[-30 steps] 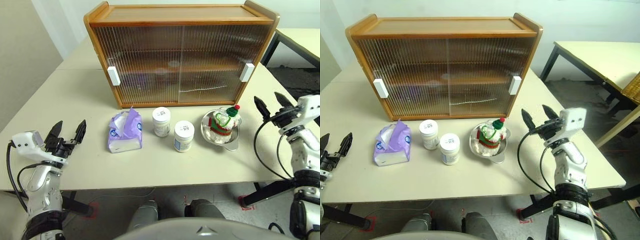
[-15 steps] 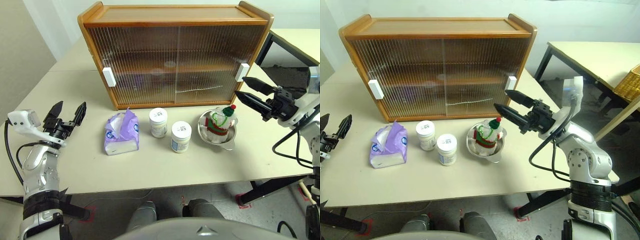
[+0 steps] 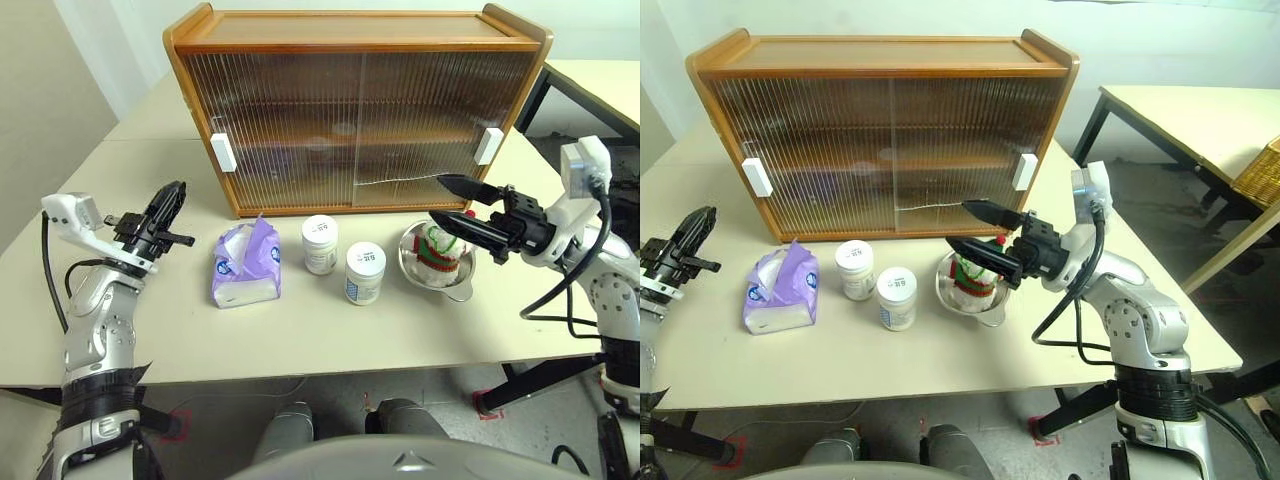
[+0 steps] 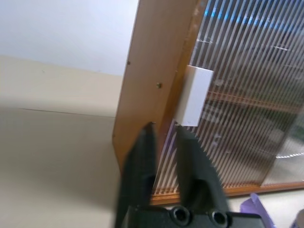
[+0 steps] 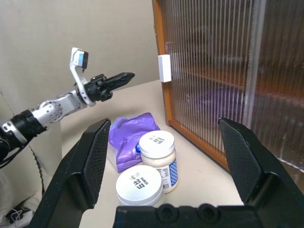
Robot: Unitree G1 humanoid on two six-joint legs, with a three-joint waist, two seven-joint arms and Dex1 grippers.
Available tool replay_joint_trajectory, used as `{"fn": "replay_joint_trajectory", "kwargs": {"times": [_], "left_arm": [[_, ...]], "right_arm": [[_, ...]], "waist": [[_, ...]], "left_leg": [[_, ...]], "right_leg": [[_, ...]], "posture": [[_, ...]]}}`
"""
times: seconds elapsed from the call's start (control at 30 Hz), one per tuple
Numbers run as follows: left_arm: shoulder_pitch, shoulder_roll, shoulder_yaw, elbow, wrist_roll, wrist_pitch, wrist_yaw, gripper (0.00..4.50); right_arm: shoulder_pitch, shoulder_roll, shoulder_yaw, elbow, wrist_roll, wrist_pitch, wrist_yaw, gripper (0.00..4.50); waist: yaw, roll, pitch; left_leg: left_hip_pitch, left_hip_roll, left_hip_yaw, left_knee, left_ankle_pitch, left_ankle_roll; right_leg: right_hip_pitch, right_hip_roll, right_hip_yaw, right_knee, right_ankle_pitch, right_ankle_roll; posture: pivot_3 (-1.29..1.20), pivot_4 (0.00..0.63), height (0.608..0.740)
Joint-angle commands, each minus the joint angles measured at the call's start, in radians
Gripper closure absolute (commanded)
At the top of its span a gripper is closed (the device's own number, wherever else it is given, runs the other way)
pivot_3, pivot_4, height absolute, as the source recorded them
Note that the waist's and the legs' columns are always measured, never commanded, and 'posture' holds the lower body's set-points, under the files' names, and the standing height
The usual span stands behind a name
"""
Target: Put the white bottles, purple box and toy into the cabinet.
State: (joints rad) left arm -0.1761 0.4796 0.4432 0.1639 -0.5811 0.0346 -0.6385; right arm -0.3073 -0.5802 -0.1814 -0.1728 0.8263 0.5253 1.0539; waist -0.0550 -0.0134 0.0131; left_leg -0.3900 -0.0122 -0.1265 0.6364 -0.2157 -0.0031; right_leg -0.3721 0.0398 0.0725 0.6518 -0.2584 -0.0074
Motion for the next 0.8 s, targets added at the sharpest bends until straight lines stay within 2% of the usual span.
{"fn": "replay_joint_trajectory", "kwargs": {"times": [0.03,0.47,0.8], "left_arm": [[-0.041,-0.014,-0.025,0.05,0.016,0.003,-0.004,4.48],[-0.28,-0.046,-0.076,0.269,0.083,-0.056,0.001,4.48],[-0.325,-0.042,-0.087,0.298,0.093,-0.055,-0.012,4.48]], "right_arm": [[0.0,0.013,0.004,-0.024,0.015,0.007,-0.002,0.0],[0.024,0.059,-0.001,-0.065,0.029,0.007,-0.04,0.0],[0.03,0.077,-0.003,-0.069,0.03,0.0,-0.057,0.0]], "waist": [[0.002,0.0,0.0],[-0.001,0.0,0.0],[-0.008,0.0,0.0]], "left_leg": [[0.0,0.0,0.0,0.0,0.0,0.0],[0.0,0.0,0.0,0.006,0.0,0.002],[0.0,0.0,0.0,0.006,0.0,0.002]], "right_leg": [[0.0,0.0,0.0,0.0,0.0,0.0],[0.002,0.0,0.0,0.0,0.003,0.001],[0.003,0.001,0.0,0.0,0.003,0.002]], "posture": [[-0.12,0.0,0.74],[-0.15,0.0,0.74],[-0.16,0.0,0.74]]}}
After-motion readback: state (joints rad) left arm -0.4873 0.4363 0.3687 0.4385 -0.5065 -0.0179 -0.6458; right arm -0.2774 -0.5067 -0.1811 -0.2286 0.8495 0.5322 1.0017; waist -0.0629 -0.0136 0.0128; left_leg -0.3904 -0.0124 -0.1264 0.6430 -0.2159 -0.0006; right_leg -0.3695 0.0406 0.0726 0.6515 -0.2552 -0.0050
